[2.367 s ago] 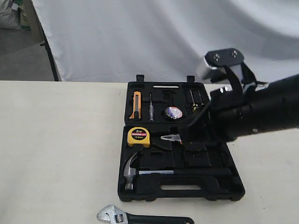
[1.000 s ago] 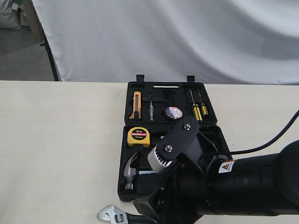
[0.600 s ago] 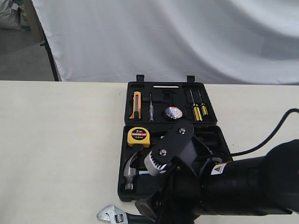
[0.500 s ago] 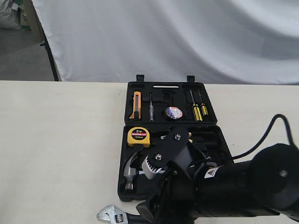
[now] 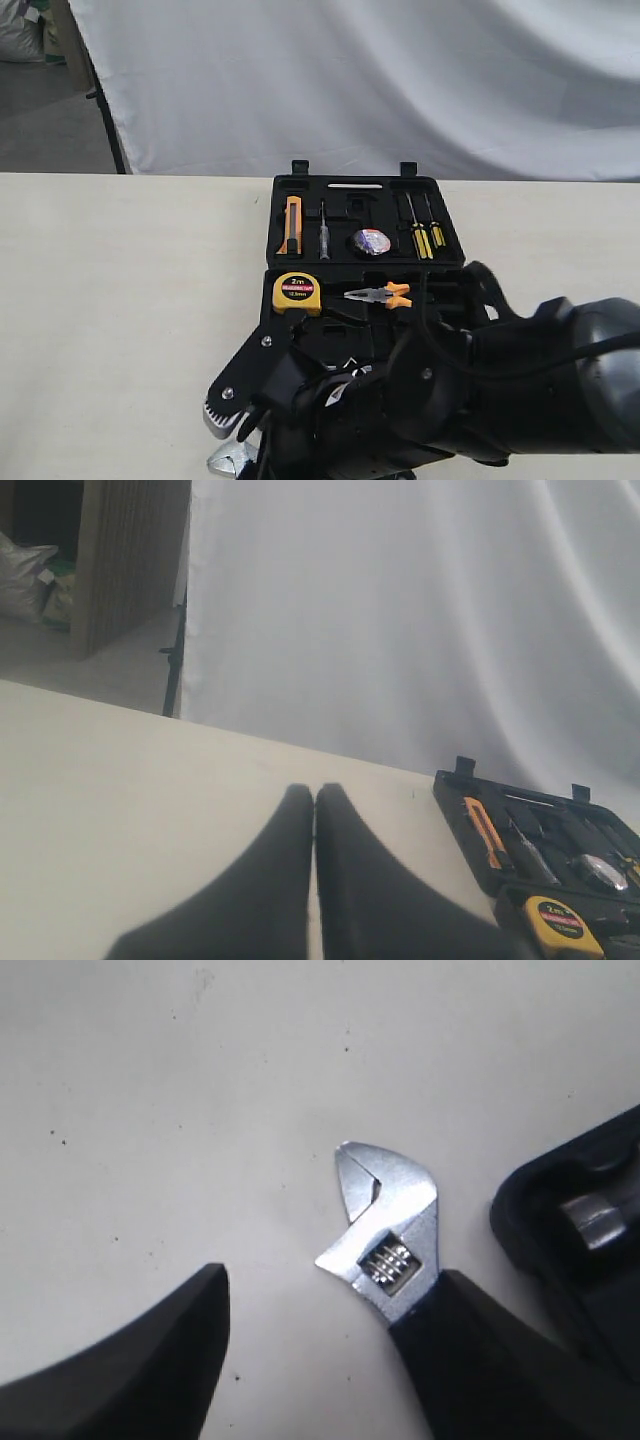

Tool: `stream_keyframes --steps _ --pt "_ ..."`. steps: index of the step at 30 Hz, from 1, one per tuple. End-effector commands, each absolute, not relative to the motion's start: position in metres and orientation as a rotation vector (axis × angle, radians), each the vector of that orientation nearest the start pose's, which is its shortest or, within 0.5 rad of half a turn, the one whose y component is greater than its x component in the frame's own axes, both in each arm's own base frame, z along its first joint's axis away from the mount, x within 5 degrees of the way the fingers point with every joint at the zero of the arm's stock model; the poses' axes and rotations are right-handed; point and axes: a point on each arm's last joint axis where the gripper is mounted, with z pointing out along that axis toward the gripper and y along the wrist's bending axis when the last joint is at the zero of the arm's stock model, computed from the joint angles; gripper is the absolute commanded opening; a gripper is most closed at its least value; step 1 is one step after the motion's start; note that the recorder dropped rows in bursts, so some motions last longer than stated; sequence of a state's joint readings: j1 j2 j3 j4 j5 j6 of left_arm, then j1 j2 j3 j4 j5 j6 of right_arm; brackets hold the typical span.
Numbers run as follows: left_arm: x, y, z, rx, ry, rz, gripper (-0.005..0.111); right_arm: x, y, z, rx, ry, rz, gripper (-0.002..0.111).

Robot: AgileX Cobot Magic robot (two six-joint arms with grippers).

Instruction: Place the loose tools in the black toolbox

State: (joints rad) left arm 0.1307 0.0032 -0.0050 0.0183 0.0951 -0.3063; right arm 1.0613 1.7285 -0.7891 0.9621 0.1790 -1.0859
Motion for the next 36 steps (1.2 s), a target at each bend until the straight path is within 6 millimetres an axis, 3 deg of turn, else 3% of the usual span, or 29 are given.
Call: stream_keyframes --steps 1,16,36 --pt "0.055 0.009 0.208 -0.346 1.526 -0.103 0.001 0.143 0.286 0.144 -1.552 2.099 0.528 0.057" --pt "0.055 0.009 0.208 -0.346 1.526 -0.103 0.001 0.145 0.286 0.144 -1.584 2.054 0.497 0.057" --pt "0.055 0.009 0.208 -0.346 1.526 -0.103 0.001 0.151 0.286 0.105 -1.593 2.14 0.396 0.057"
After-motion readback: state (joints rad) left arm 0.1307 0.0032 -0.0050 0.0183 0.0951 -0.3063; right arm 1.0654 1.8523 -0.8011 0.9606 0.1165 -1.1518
